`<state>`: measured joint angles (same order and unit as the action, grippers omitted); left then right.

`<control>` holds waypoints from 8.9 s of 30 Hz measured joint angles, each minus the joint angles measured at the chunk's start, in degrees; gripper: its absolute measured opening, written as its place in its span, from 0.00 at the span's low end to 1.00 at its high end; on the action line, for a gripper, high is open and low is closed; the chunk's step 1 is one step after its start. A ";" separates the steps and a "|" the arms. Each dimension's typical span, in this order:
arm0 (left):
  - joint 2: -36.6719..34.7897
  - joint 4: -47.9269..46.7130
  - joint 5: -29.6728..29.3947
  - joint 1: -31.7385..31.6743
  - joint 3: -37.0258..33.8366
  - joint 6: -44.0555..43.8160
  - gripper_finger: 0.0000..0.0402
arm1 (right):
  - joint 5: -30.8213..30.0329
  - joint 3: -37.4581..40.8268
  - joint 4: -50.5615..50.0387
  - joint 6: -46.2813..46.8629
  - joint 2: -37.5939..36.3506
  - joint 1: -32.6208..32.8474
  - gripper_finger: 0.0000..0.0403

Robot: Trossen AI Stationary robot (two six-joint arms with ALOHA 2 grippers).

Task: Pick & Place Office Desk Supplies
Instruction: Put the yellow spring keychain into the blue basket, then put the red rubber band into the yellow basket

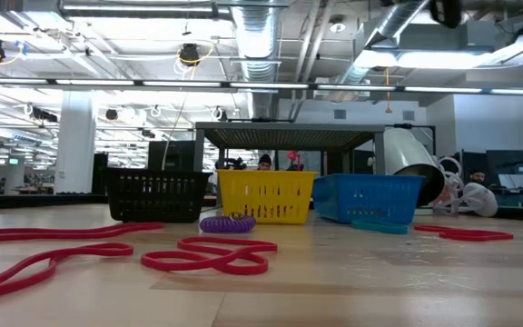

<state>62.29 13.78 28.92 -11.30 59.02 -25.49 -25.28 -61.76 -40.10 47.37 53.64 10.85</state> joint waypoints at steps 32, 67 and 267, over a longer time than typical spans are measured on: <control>-16.43 -46.86 -15.42 5.33 -0.08 5.78 0.01 | 33.70 5.51 0.14 -13.31 27.54 -18.62 0.01; -16.38 -47.04 -19.49 7.22 -0.08 6.84 0.01 | 34.44 5.46 2.85 -15.41 36.37 -20.26 0.10; -13.08 -29.25 -14.05 7.14 -6.31 1.68 0.01 | 23.09 -10.12 17.67 -18.92 45.62 -16.26 0.00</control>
<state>49.21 -15.46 14.87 -4.16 52.71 -23.81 -2.19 -71.88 -22.44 28.45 99.26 -5.41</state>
